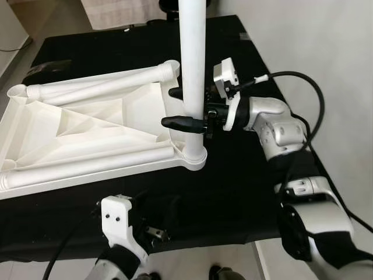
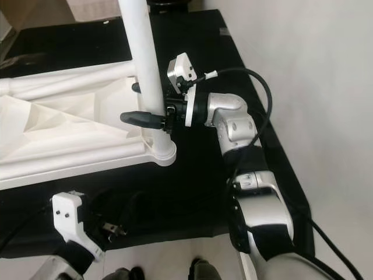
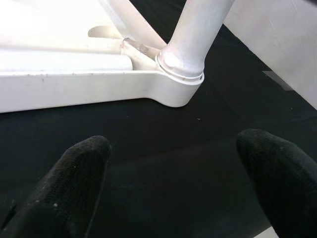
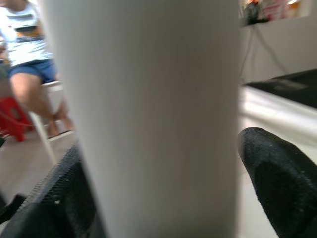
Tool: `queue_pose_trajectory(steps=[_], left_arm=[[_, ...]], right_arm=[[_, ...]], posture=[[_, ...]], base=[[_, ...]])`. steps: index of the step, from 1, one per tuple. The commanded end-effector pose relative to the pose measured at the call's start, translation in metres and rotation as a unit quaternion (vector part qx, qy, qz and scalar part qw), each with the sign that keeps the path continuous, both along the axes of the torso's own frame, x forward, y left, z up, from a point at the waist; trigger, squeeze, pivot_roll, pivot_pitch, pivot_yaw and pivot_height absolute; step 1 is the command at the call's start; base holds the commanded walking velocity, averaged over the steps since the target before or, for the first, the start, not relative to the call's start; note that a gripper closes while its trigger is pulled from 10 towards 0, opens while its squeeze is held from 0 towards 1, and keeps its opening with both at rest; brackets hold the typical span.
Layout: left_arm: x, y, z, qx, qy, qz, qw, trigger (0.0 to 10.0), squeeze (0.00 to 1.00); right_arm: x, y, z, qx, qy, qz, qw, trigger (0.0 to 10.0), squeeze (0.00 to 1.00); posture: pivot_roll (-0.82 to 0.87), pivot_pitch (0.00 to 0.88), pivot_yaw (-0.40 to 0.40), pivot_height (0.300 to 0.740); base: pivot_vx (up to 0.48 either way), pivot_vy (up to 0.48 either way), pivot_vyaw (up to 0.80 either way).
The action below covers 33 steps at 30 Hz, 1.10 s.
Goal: Building children table
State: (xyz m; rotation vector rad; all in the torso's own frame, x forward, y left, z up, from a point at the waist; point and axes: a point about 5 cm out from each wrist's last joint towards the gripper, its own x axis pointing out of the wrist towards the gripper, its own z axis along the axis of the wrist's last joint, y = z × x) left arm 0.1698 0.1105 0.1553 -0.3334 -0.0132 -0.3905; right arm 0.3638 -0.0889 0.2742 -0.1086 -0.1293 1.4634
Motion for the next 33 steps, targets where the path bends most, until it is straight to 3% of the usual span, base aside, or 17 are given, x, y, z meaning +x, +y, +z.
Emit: queue_pose_trajectory(steps=[1, 10, 14, 15, 17, 19, 20, 21, 22, 23, 24, 25, 28, 33], left_arm=[[-0.003, 0.0, 0.0, 0.007, 0.002, 0.006, 1.0, 10.0, 0.0], [-0.003, -0.002, 0.001, 0.004, 0.001, 0.006, 1.0, 10.0, 0.0], [-0.003, -0.003, 0.001, 0.0, 0.0, 0.007, 1.0, 10.0, 0.0], [-0.002, -0.003, 0.002, -0.001, -0.001, 0.007, 1.0, 10.0, 0.0], [-0.002, -0.002, 0.002, -0.001, -0.001, 0.007, 1.0, 10.0, 0.0], [-0.002, -0.001, 0.002, 0.0, -0.002, 0.007, 1.0, 10.0, 0.0], [-0.001, 0.001, 0.002, 0.002, -0.003, 0.007, 1.0, 10.0, 0.0], [-0.001, 0.002, 0.002, 0.003, -0.003, 0.007, 1.0, 10.0, 0.0], [-0.001, 0.002, 0.002, 0.003, -0.003, 0.007, 1.0, 10.0, 0.0], [0.0, 0.003, 0.002, 0.004, -0.003, 0.007, 1.0, 10.0, 0.0], [0.0, 0.003, 0.002, 0.004, -0.003, 0.007, 1.0, 10.0, 0.0], [0.0, 0.003, 0.002, 0.006, -0.004, 0.006, 1.0, 10.0, 0.0], [0.001, 0.003, 0.001, 0.008, -0.003, 0.006, 1.0, 10.0, 0.0], [0.001, 0.004, 0.001, 0.009, -0.003, 0.008, 1.0, 10.0, 0.0]], right_arm=[[-0.001, 0.008, 0.002, 0.001, -0.001, 0.028, 1.0, 0.0, 0.0], [0.006, -0.005, 0.0, 0.003, -0.009, 0.022, 1.0, 0.0, 0.0], [0.01, -0.017, -0.006, 0.024, -0.027, -0.057, 0.998, 0.0, 0.0], [0.008, -0.02, -0.013, 0.034, -0.019, -0.11, 0.993, 0.0, 0.0], [0.007, -0.023, -0.017, 0.039, -0.012, -0.144, 0.989, 0.0, 0.0], [0.0, -0.025, -0.035, 0.048, 0.023, -0.245, 0.968, 0.0, 0.0], [-0.009, -0.029, -0.061, 0.007, 0.024, -0.392, 0.92, 0.0, 0.0], [-0.018, -0.038, -0.075, -0.02, 0.016, -0.499, 0.866, 0.0, 0.0], [-0.018, -0.038, -0.075, -0.02, 0.016, -0.499, 0.866, 0.0, 0.0], [-0.032, -0.039, -0.086, -0.036, 0.002, -0.542, 0.839, 0.0, 0.0], [-0.032, -0.039, -0.086, -0.036, 0.002, -0.542, 0.839, 0.0, 0.0], [-0.041, -0.037, -0.09, -0.039, -0.007, -0.555, 0.831, 0.0, 0.0], [-0.039, -0.017, -0.086, -0.028, -0.016, -0.514, 0.857, 0.0, 0.0], [-0.043, 0.006, -0.085, -0.027, -0.001, -0.48, 0.877, 0.0, 0.0]], posture=[[0.03, 0.244, 0.025, 0.74], [0.02, 0.255, 0.013, 0.74], [0.01, 0.26, 0.007, 0.74], [0.01, 0.264, 0.004, 0.74], [0.01, 0.265, 0.004, 0.74], [0.02, 0.268, 0.004, 0.74], [0.02, 0.268, 0.013, 0.74], [0.02, 0.268, 0.013, 0.74], [0.02, 0.268, 0.013, 0.74], [0.03, 0.271, 0.025, 0.74], [0.03, 0.271, 0.025, 0.74], [0.03, 0.273, 0.027, 0.74], [0.03, 0.254, 0.017, 0.74], [0.03, 0.255, 0.018, 0.74]], base=[[0.0, 0.0, 0.0], [0.0, 0.0, 0.0], [0.0, 0.0, 0.0], [0.0, 0.0, 0.0], [0.0, 0.0, 0.0], [0.0, 0.0, 0.0], [0.0, 0.0, 0.0], [0.0, 0.0, 0.0], [0.0, 0.0, 0.0], [0.0, 0.0, 0.0], [0.0, 0.0, 0.0], [0.0, 0.0, 0.0], [0.0, 0.0, 0.0], [0.0, 0.0, 0.0]])
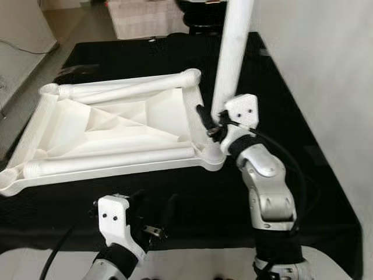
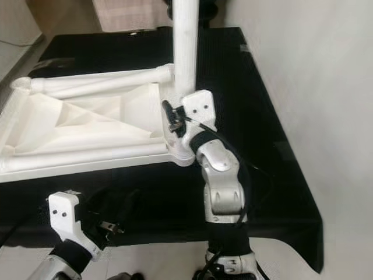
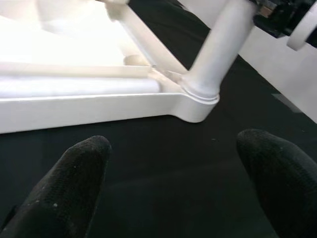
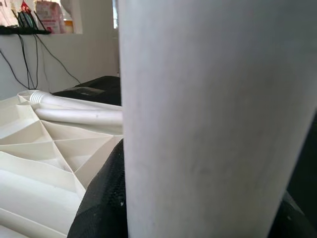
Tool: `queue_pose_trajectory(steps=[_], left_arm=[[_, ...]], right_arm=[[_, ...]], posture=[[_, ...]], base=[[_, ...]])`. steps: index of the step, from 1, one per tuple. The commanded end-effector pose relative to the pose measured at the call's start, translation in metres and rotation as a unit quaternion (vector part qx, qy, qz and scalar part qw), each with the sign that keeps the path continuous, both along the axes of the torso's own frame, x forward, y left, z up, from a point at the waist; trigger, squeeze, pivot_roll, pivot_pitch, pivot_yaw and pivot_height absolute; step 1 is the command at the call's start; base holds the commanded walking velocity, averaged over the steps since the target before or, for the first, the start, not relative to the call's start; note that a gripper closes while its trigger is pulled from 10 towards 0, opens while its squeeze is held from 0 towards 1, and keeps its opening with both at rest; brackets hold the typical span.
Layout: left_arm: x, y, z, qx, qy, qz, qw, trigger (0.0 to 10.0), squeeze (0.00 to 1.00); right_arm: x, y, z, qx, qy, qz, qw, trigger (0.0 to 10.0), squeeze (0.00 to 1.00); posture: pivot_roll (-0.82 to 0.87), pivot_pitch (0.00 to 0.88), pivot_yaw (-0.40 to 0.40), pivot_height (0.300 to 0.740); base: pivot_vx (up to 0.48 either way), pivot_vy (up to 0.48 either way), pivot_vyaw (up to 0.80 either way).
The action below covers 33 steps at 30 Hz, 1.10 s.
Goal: Building children table
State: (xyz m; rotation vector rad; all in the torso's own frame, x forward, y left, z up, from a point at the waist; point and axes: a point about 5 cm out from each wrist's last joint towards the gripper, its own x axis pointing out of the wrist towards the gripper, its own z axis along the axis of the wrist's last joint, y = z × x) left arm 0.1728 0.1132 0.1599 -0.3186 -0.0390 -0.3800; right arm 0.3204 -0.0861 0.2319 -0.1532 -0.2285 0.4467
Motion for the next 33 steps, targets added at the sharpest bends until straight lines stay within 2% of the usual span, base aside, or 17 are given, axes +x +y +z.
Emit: queue_pose_trajectory(steps=[1, 2, 4, 5, 7, 11, 12, 15, 16, 18, 25, 26, 27, 28, 30, 31, 33], left_arm=[[-0.002, 0.001, -0.004, 0.004, 0.01, 0.0, 1.0, 10.0, 0.0], [-0.002, 0.001, -0.004, 0.004, 0.01, 0.001, 1.0, 10.0, 0.0], [-0.002, 0.002, -0.003, 0.004, 0.009, 0.004, 1.0, 10.0, 0.0], [-0.002, 0.002, -0.003, 0.004, 0.009, 0.005, 1.0, 10.0, 0.0], [-0.002, 0.001, -0.003, 0.004, 0.009, 0.005, 1.0, 10.0, 0.0], [-0.002, -0.001, -0.003, 0.002, 0.01, 0.002, 1.0, 10.0, 0.0], [-0.002, -0.001, -0.003, 0.002, 0.01, 0.002, 1.0, 10.0, 0.0], [-0.003, -0.002, -0.003, 0.001, 0.009, 0.002, 1.0, 10.0, 0.0], [-0.003, -0.003, -0.003, 0.0, 0.009, 0.002, 1.0, 10.0, 0.0], [-0.005, -0.004, -0.002, 0.0, 0.01, 0.002, 1.0, 10.0, 0.0], [-0.01, -0.004, 0.0, 0.001, 0.014, 0.001, 1.0, 10.0, 0.0], [-0.011, -0.004, 0.0, 0.001, 0.015, 0.001, 1.0, 10.0, 0.0], [-0.012, -0.004, 0.0, 0.001, 0.016, 0.001, 1.0, 10.0, 0.0], [-0.012, -0.004, 0.001, 0.002, 0.017, 0.0, 1.0, 10.0, 0.0], [-0.013, -0.004, 0.001, 0.002, 0.017, 0.0, 1.0, 10.0, 0.0], [-0.014, -0.004, 0.001, 0.002, 0.018, 0.001, 1.0, 10.0, 0.0], [-0.014, -0.004, 0.001, 0.002, 0.019, 0.001, 1.0, 10.0, 0.0]], right_arm=[[0.0, 0.003, -0.043, -0.04, 0.096, 0.0, 0.995, 0.0, 0.0], [-0.002, 0.004, -0.042, -0.038, 0.1, -0.002, 0.994, 10.0, 0.0], [-0.008, 0.009, -0.045, -0.034, 0.12, 0.007, 0.992, 10.0, 0.0], [-0.01, 0.011, -0.044, -0.016, 0.125, 0.01, 0.992, 10.0, 1.0], [-0.01, 0.016, -0.039, 0.004, 0.118, 0.051, 0.992, 10.0, 1.0], [-0.001, 0.021, -0.01, 0.035, 0.064, 0.225, 0.972, 10.0, 1.0], [-0.001, 0.021, -0.01, 0.035, 0.064, 0.225, 0.972, 10.0, 1.0], [0.003, 0.014, -0.003, -0.028, 0.049, 0.329, 0.943, 10.0, 0.98], [0.006, 0.011, -0.001, -0.057, 0.047, 0.364, 0.929, 10.0, 0.0], [0.016, 0.003, 0.007, -0.088, 0.046, 0.408, 0.908, 10.0, 0.0], [0.033, 0.002, 0.024, -0.07, 0.048, 0.452, 0.888, 10.0, 0.0], [0.037, 0.003, 0.027, -0.065, 0.048, 0.458, 0.885, 8.7, 0.0], [0.04, 0.004, 0.029, -0.062, 0.048, 0.461, 0.884, 8.7, 0.0], [0.04, 0.004, 0.029, -0.063, 0.05, 0.466, 0.881, 4.3, 0.0], [0.041, 0.004, 0.028, -0.066, 0.051, 0.473, 0.877, 4.3, 0.0], [0.042, 0.002, 0.028, -0.069, 0.053, 0.477, 0.875, 0.0, 0.0], [0.043, 0.001, 0.027, -0.069, 0.055, 0.48, 0.873, 0.0, 0.0]], posture=[[0.03, 0.255, 0.018, 0.74], [0.03, 0.255, 0.018, 0.74], [0.03, 0.253, 0.014, 0.74], [0.03, 0.253, 0.014, 0.74], [0.03, 0.252, 0.013, 0.74], [0.03, 0.251, 0.004, 0.74], [0.03, 0.251, 0.004, 0.74], [0.03, 0.25, 0.001, 0.74], [0.02, 0.258, 0.001, 0.74], [0.03, 0.263, 0.002, 0.74], [0.05, 0.284, 0.011, 0.74], [0.06, 0.292, 0.014, 0.74], [0.06, 0.292, 0.014, 0.74], [0.07, 0.294, 0.014, 0.74], [0.07, 0.295, 0.014, 0.74], [0.07, 0.3, 0.011, 0.74], [0.07, 0.302, 0.012, 0.74]], base=[[0.0, 0.0, 0.0], [0.0, 0.0, 0.0], [0.0, 0.0, 0.0], [0.0, 0.0, 0.0], [0.0, 0.0, 0.0], [0.0, 0.0, 0.0], [0.0, 0.0, 0.0], [0.0, 0.0, 0.0], [0.0, 0.0, 0.0], [0.0, 0.0, 0.0], [0.0, 0.0, 0.0], [0.0, 0.0, 0.0], [0.0, 0.0, 0.0], [0.0, 0.0, 0.0], [0.0, 0.0, 0.0], [0.0, 0.0, 0.0], [0.0, 0.0, 0.0]])
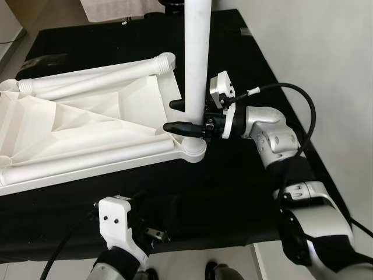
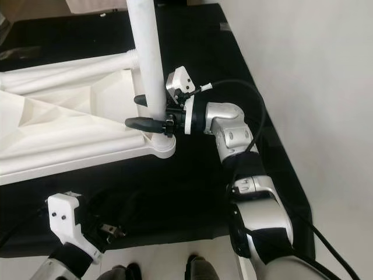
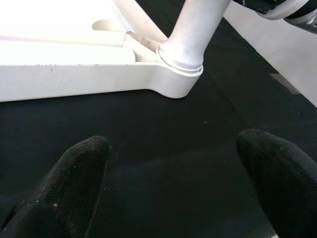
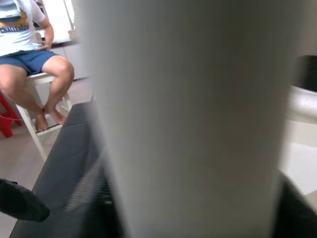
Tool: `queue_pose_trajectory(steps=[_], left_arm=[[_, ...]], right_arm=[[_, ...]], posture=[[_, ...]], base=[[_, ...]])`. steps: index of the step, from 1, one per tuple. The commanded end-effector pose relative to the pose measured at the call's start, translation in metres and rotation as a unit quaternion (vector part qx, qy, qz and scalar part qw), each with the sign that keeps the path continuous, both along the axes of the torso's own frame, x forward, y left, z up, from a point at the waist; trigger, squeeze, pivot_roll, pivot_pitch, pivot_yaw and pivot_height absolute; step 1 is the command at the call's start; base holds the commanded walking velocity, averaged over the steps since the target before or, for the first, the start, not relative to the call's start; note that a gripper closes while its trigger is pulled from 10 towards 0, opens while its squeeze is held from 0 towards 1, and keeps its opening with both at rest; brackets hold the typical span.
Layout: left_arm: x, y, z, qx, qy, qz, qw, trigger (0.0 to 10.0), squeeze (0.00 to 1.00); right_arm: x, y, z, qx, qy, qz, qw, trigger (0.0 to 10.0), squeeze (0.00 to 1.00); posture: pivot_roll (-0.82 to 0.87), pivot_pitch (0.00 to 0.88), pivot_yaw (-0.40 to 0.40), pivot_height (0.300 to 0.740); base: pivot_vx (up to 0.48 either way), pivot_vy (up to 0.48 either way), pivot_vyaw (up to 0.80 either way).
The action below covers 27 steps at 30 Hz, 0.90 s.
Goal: Building children table
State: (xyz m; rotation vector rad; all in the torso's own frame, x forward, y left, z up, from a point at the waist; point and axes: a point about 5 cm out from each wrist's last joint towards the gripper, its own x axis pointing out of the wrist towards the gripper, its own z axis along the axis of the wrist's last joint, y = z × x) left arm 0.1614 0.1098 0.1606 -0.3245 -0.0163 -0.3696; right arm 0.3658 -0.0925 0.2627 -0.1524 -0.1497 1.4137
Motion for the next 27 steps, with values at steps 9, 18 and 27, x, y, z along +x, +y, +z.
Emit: queue_pose_trajectory(steps=[9, 18, 27], left_arm=[[-0.001, -0.001, -0.001, 0.001, 0.007, -0.001, 1.0, 10.0, 0.0], [0.003, 0.004, -0.002, 0.003, 0.005, -0.001, 1.0, 10.0, 0.0], [0.009, 0.007, -0.006, 0.009, 0.005, -0.001, 1.0, 10.0, 0.0]], right_arm=[[0.0, -0.007, -0.012, 0.011, -0.008, -0.031, 0.999, 0.0, 0.0], [-0.045, -0.009, -0.099, -0.009, 0.08, -0.414, 0.907, 0.0, 0.0], [-0.06, 0.026, -0.102, -0.013, 0.055, -0.416, 0.908, 0.0, 0.0]], posture=[[0.05, 0.298, 0.009, 0.74], [0.02, 0.285, 0.022, 0.74], [0.02, 0.246, 0.031, 0.74]], base=[[0.0, 0.0, 0.0], [0.0, 0.0, 0.0], [0.0, 0.0, 0.0]])
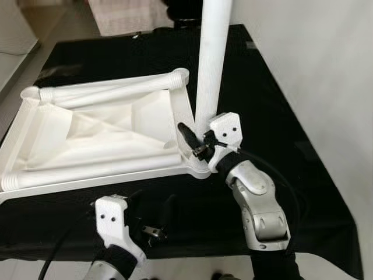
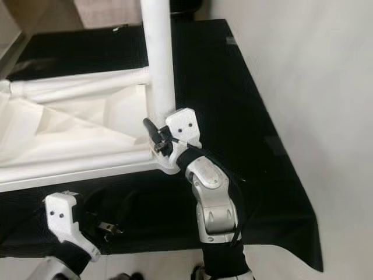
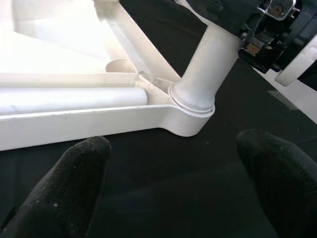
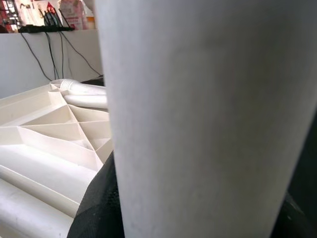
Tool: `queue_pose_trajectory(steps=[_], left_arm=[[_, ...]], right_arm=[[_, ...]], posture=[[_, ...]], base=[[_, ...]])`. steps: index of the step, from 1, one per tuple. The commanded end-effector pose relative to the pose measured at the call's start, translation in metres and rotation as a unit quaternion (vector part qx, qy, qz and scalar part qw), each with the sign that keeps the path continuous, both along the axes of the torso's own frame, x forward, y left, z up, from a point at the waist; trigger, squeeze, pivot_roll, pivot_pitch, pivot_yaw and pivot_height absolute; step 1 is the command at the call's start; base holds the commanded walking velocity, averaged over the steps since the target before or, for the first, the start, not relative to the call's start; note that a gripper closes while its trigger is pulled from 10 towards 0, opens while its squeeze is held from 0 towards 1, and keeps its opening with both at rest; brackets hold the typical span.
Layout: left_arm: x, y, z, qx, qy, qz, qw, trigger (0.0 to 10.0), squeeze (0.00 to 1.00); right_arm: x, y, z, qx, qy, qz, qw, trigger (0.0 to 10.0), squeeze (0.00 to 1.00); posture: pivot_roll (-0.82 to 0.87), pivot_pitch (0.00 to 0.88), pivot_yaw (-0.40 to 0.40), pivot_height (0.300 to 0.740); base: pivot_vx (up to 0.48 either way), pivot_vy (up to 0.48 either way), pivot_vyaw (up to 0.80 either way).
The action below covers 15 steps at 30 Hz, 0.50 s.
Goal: Building children table
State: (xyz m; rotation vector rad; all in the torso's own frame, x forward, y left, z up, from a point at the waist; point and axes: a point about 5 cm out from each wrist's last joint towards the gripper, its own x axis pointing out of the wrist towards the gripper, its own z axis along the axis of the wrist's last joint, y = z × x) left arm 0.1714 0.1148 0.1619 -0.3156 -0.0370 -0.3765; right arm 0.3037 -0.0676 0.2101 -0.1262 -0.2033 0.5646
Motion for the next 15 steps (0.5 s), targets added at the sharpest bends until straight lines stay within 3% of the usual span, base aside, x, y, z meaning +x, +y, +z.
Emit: queue_pose_trajectory(steps=[1, 2, 3, 5, 6, 7, 10, 11, 12, 13, 15], left_arm=[[-0.001, 0.002, -0.007, 0.007, 0.016, 0.001, 1.0, 10.0, 0.0], [0.0, 0.002, -0.007, 0.008, 0.015, 0.003, 1.0, 10.0, 0.0], [0.0, 0.003, -0.007, 0.008, 0.014, 0.005, 1.0, 10.0, 0.0], [0.0, 0.003, -0.007, 0.007, 0.013, 0.006, 1.0, 10.0, 0.0], [0.0, 0.004, -0.007, 0.007, 0.013, 0.007, 1.0, 10.0, 0.0], [0.0, 0.004, -0.006, 0.006, 0.013, 0.006, 1.0, 10.0, 0.0], [0.0, 0.004, -0.006, 0.006, 0.012, 0.005, 1.0, 10.0, 0.0], [0.0, 0.003, -0.006, 0.005, 0.013, 0.004, 1.0, 10.0, 0.0], [0.0, 0.003, -0.006, 0.005, 0.013, 0.004, 1.0, 10.0, 0.0], [0.0, 0.002, -0.006, 0.005, 0.013, 0.003, 1.0, 10.0, 0.0], [-0.001, 0.002, -0.006, 0.004, 0.013, 0.002, 1.0, 10.0, 0.0]], right_arm=[[0.002, 0.001, -0.05, -0.036, 0.111, -0.007, 0.993, 0.0, 0.0], [0.003, 0.002, -0.049, -0.037, 0.11, -0.005, 0.993, 0.0, 0.0], [0.005, 0.003, -0.046, -0.037, 0.107, -0.001, 0.994, 2.8, 0.0], [0.001, 0.004, -0.043, -0.038, 0.108, -0.01, 0.993, 2.8, 0.0], [0.0, 0.004, -0.039, -0.039, 0.107, -0.015, 0.993, 10.0, 0.0], [0.001, 0.006, -0.029, -0.02, 0.097, 0.016, 0.995, 10.0, 1.0], [0.002, 0.008, -0.021, -0.006, 0.089, 0.041, 0.995, 10.0, 1.0], [0.009, 0.007, -0.007, 0.008, 0.074, 0.128, 0.989, 10.0, 1.0], [0.009, 0.007, -0.007, 0.008, 0.074, 0.128, 0.989, 10.0, 1.0], [0.013, 0.005, 0.005, 0.011, 0.06, 0.189, 0.98, 10.0, 1.0], [0.015, 0.003, 0.011, 0.01, 0.051, 0.224, 0.973, 10.0, 1.0]], posture=[[0.02, 0.246, 0.031, 0.74], [0.02, 0.246, 0.028, 0.74], [0.02, 0.245, 0.029, 0.74], [0.02, 0.245, 0.029, 0.74], [0.02, 0.245, 0.029, 0.74], [0.02, 0.249, 0.03, 0.74], [0.02, 0.249, 0.03, 0.74], [0.02, 0.252, 0.029, 0.74], [0.02, 0.252, 0.029, 0.74], [0.02, 0.252, 0.029, 0.74], [0.02, 0.252, 0.029, 0.74]], base=[[0.0, 0.0, 0.0], [0.0, 0.0, 0.0], [0.0, 0.0, 0.0], [0.0, 0.0, 0.0], [0.0, 0.0, 0.0], [0.0, 0.0, 0.0], [0.0, 0.0, 0.0], [0.0, 0.0, 0.0], [0.0, 0.0, 0.0], [0.0, 0.0, 0.0], [0.0, 0.0, 0.0]])
